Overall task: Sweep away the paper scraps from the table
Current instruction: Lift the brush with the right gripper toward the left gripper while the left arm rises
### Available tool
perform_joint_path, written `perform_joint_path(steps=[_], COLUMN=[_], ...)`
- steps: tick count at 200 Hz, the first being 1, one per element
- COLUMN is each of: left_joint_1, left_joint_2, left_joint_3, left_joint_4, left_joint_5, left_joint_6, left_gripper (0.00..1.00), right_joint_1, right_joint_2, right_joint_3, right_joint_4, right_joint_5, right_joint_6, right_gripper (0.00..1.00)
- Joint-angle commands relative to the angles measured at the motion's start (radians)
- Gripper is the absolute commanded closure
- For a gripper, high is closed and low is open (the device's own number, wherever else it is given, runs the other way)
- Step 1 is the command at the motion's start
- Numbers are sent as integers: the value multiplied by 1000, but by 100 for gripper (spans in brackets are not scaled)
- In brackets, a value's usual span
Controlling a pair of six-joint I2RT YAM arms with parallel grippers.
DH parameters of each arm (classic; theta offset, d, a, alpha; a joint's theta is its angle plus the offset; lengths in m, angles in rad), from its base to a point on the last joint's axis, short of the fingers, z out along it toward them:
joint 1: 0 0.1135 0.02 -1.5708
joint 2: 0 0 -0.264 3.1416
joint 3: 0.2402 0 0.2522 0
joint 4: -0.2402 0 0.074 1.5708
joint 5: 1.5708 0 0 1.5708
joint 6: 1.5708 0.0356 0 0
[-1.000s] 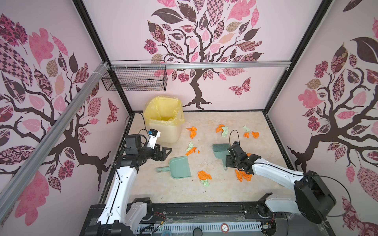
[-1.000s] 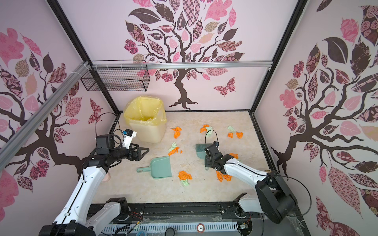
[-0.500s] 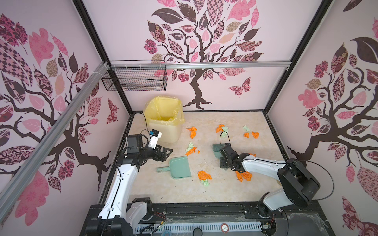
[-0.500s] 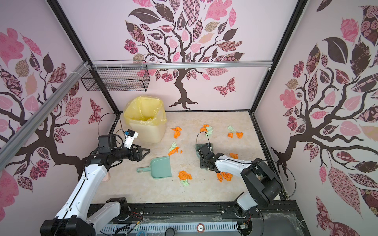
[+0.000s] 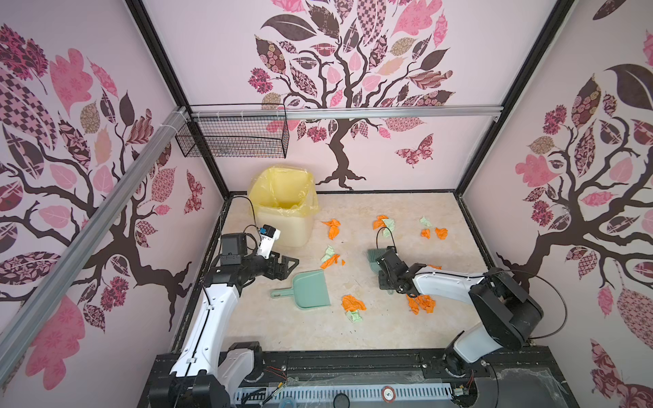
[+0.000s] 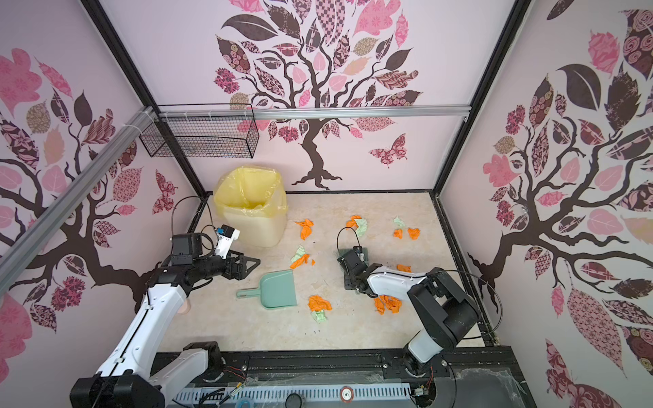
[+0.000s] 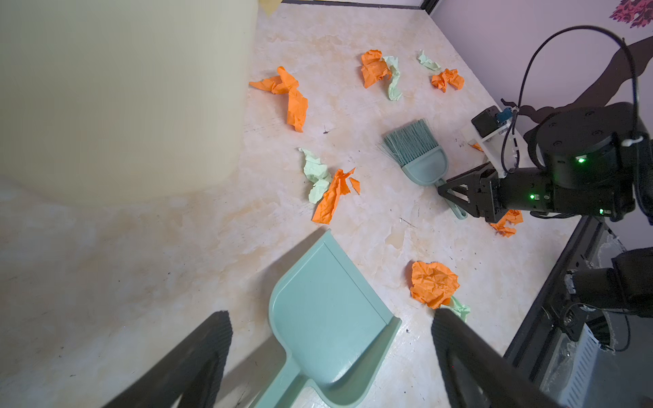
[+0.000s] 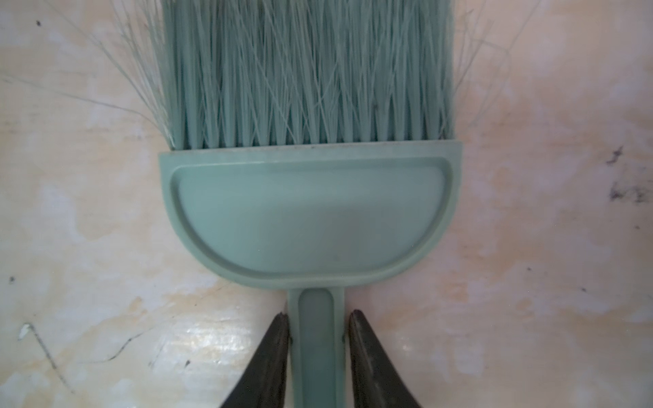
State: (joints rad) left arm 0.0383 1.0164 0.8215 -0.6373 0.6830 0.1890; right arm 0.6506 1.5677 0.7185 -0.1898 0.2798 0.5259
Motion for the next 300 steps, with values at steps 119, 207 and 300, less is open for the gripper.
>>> perform_joint_path(steps=[119,207,300], left_joint_1=[-445,-728,-733], left_joint_2=[-36,-63,2], left_joint_3=[69,-163,72], left_joint_4=[50,687,475], left_joint_5=[-414,-595,-481], left_joint_6=[284,955,574], left_gripper=[12,17,18], right_joint_1=[10,11,10], right_joint_2=[-271,-271,-276], right_joint_3=[238,495,531], right_joint_4=[-515,-830,-797], right_joint_5=[-86,-247,-221], right_joint_6=[-132,-191,-221], right_gripper=[84,84,85])
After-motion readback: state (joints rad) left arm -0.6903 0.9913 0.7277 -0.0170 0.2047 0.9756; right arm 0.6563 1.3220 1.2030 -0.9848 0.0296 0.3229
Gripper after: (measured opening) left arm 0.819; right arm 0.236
